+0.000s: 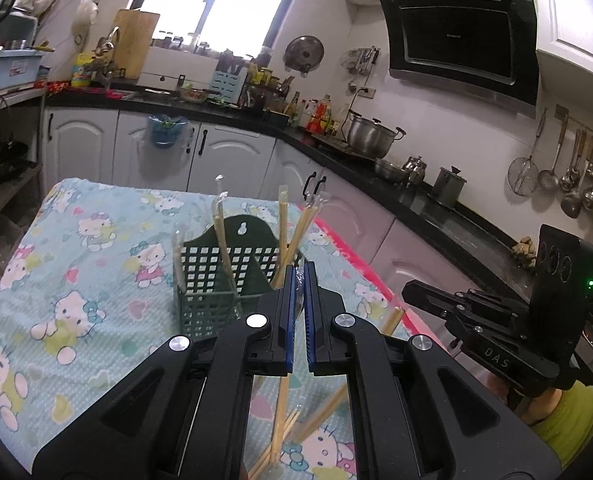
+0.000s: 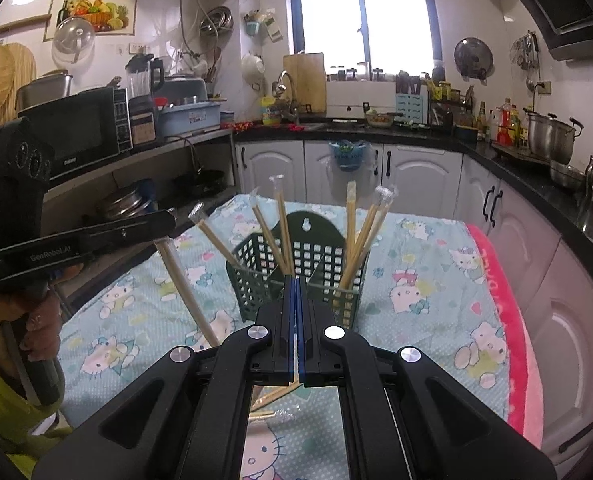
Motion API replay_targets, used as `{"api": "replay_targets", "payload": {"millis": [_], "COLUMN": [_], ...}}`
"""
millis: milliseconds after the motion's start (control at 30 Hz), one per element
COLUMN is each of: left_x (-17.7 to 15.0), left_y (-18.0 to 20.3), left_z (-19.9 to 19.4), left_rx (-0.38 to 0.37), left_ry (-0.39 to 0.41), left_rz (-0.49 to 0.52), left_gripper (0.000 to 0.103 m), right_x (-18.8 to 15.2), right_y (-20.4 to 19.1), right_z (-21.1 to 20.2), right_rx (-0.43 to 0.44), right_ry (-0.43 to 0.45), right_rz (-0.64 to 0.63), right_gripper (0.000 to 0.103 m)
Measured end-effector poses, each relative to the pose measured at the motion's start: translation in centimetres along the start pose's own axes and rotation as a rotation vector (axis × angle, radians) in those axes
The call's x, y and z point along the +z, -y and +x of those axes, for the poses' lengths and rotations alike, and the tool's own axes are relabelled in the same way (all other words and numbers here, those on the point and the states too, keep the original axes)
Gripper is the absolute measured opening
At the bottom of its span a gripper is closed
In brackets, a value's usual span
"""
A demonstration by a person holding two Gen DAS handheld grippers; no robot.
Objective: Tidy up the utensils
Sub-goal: 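Lift both held chopsticks and carry them above the green caddy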
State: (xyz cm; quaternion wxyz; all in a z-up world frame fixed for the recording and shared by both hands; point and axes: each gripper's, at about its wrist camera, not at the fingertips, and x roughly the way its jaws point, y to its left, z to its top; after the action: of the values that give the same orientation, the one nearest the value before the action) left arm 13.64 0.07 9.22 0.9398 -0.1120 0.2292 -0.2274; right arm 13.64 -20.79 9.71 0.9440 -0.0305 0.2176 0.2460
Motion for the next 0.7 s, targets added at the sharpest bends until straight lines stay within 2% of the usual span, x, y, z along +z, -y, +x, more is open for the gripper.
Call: {"api": "replay_targets", "payload": {"millis": [700], "left_x": [5.1], "left_y": [2.3], "left_z": [-0.7], "left_rx": [-0.007], "left_ry": [0.084], "left_rz": [0.073], "left_gripper": [0.002], "right_x": [3.8], "right_y": [0.3], "right_z": [-1.7], "right_rx": [-0.004], "right_ry": [0.112], "right_rz": [-0.018], "right_gripper": [0.001]}}
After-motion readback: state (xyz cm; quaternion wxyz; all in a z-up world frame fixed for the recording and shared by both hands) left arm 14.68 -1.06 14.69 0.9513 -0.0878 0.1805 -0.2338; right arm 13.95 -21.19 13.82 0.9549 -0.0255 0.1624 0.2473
